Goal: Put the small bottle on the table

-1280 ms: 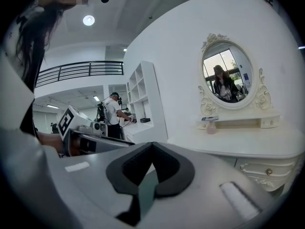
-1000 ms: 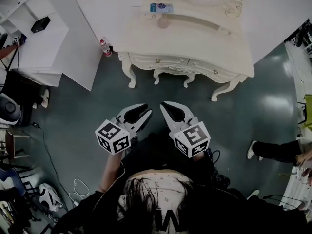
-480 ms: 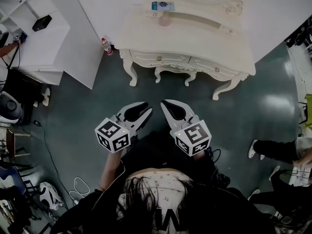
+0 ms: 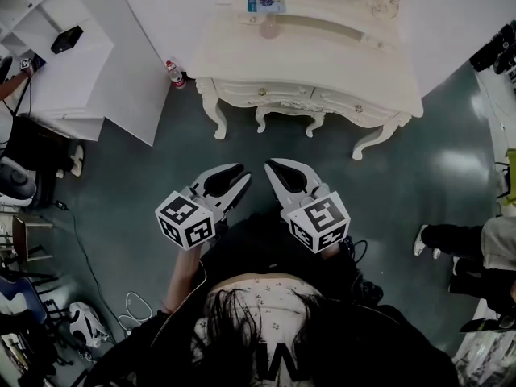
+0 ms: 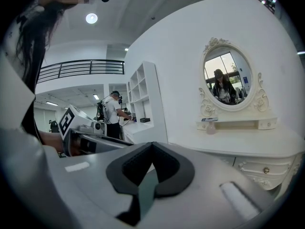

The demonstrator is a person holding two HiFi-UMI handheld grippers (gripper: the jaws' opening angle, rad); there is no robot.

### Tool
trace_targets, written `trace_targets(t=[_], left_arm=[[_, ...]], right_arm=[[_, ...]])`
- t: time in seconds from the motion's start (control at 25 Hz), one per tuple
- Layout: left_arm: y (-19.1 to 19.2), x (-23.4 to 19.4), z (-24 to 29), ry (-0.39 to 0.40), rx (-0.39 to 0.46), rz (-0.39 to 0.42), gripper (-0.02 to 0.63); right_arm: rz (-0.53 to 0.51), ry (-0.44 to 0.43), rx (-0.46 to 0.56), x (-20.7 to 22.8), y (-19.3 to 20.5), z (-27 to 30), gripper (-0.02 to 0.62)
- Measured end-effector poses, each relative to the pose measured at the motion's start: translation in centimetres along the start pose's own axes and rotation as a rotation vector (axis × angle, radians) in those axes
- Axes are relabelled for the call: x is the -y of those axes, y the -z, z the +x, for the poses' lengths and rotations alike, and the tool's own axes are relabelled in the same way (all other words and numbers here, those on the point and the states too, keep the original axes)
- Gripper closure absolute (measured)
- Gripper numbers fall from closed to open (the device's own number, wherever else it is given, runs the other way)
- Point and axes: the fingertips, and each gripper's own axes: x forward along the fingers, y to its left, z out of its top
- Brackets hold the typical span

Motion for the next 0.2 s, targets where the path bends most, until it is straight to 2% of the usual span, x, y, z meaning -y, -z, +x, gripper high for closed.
trace_targets(t=[0.2], left_arm=[[-0.12,-0.05,0.06,0.002,0.002,0.003,0.507]], right_arm=[[-0.011,0.001,-0.007,0.07,-0.08,0.18,0.586]])
